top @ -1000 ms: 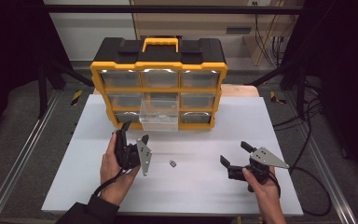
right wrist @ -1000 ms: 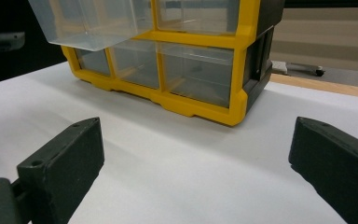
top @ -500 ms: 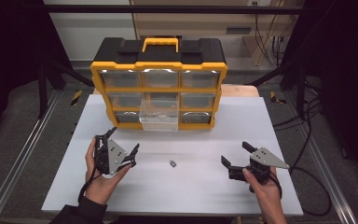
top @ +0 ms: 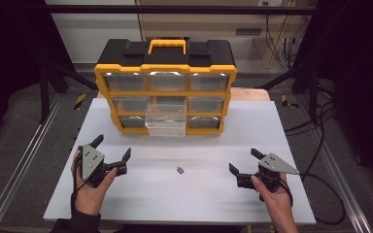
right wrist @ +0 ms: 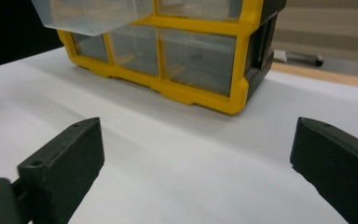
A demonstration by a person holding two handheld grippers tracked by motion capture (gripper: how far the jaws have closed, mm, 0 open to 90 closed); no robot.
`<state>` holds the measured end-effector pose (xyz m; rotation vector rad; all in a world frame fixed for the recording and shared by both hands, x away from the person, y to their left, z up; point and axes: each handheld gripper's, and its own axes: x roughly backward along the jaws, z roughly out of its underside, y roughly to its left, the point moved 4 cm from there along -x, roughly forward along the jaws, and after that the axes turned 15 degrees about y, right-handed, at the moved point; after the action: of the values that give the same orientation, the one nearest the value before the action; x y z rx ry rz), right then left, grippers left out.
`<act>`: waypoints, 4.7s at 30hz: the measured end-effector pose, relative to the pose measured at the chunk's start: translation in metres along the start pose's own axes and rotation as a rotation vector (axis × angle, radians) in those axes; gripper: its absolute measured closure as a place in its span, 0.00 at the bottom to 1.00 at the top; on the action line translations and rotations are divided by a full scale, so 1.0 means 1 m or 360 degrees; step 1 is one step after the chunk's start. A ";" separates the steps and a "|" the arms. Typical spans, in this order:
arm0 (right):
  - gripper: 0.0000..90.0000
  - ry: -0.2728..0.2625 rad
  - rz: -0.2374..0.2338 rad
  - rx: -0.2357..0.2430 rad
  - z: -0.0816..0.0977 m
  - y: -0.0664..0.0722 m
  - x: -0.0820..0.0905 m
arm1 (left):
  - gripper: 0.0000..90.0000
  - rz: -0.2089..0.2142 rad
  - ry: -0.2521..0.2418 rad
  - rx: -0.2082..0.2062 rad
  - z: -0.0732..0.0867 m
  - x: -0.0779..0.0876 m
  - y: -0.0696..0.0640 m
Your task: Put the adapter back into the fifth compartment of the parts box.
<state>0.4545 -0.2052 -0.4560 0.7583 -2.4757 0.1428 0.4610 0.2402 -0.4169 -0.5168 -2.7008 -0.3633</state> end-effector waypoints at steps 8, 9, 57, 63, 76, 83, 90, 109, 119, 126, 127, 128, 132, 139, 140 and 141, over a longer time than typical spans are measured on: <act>0.06 0.0074 0.0017 0.0009 0.001 0.004 -0.006 | 0.02 0.0052 0.0036 0.0061 0.015 0.015 0.012; 0.06 0.0078 0.0019 0.0014 0.001 0.005 -0.006 | 0.02 0.0063 0.0039 0.0062 0.016 0.016 0.013; 0.08 0.0595 -0.0167 0.0256 -0.031 0.101 -0.079 | 0.02 0.0208 0.0013 0.0227 0.033 0.001 0.037; 0.08 0.0619 -0.0181 0.0315 -0.036 0.116 -0.078 | 0.02 0.0221 0.0007 0.0201 0.033 0.001 0.033; 0.12 0.0695 -0.0260 0.0343 -0.048 0.132 -0.090 | 0.02 0.0245 0.0028 0.0144 0.032 -0.001 0.026; 0.15 0.0780 -0.0275 0.0319 -0.047 0.134 -0.108 | 0.02 0.0258 0.0049 0.0135 0.032 -0.005 0.022; 0.25 0.0945 -0.0188 0.0206 -0.040 0.127 -0.126 | 0.02 0.0257 0.0069 0.0131 0.034 -0.007 0.022; 0.72 0.0978 -0.0228 0.0214 -0.037 0.131 -0.139 | 0.02 0.0284 0.0080 0.0121 0.035 -0.009 0.021; 0.82 0.1010 -0.0190 0.0253 -0.032 0.132 -0.143 | 0.02 0.0323 0.0093 0.0099 0.034 -0.013 0.016; 0.84 0.0992 -0.0177 0.0263 -0.029 0.132 -0.143 | 0.02 0.0330 0.0089 0.0098 0.033 -0.013 0.013; 0.85 0.0987 -0.0171 0.0265 -0.029 0.132 -0.143 | 0.02 0.0330 0.0094 0.0095 0.033 -0.013 0.013; 0.85 0.0975 -0.0166 0.0281 -0.028 0.133 -0.142 | 0.02 0.0330 0.0096 0.0094 0.033 -0.013 0.013; 0.85 0.0934 -0.0141 0.0313 -0.026 0.135 -0.141 | 0.02 0.0327 0.0092 0.0092 0.033 -0.013 0.014; 0.85 0.0872 -0.0206 0.0313 -0.027 0.131 -0.136 | 0.02 0.0310 0.0093 0.0126 0.036 -0.008 0.017; 0.85 0.0864 -0.0210 0.0312 -0.027 0.130 -0.134 | 0.02 0.0307 0.0087 0.0128 0.036 -0.007 0.019; 0.85 0.0849 -0.0212 0.0313 -0.027 0.129 -0.133 | 0.02 0.0303 0.0078 0.0135 0.035 -0.007 0.020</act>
<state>0.4891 -0.0259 -0.4960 0.8363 -1.9181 0.4792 0.4639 0.2671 -0.4478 -0.7233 -2.5795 -0.2060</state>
